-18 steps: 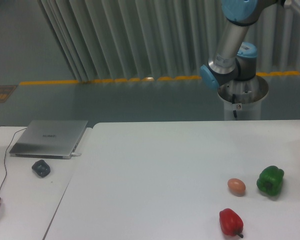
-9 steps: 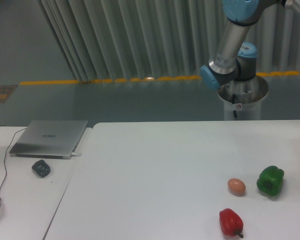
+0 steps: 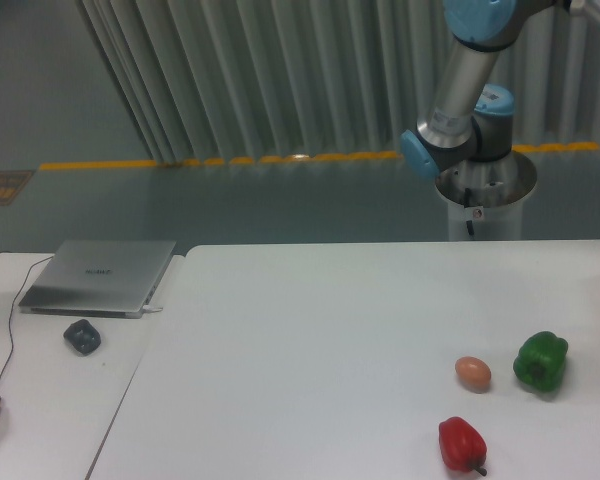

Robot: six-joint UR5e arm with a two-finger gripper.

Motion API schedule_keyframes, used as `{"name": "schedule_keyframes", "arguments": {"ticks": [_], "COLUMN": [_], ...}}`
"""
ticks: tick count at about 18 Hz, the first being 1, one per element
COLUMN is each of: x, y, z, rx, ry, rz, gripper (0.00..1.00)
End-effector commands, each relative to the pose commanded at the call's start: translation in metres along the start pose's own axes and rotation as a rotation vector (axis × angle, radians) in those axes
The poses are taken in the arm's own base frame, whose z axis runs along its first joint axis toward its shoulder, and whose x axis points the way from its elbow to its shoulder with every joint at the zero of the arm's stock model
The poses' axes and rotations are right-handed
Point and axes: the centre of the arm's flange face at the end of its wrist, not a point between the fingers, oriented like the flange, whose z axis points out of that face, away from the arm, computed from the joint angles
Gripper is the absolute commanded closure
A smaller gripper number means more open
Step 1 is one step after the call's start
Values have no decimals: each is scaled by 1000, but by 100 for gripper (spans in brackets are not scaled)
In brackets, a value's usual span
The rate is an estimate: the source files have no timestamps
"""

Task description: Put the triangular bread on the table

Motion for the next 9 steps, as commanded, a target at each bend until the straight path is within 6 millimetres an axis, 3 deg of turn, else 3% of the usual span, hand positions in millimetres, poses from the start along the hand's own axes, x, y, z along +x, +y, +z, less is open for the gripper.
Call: {"name": "schedule_keyframes", "arguments": {"ticks": [9], "x": [6], "y": [-3], "z": [-29], "rx": [11], "ry": [12], "rz": [-18], "gripper": [94]}}
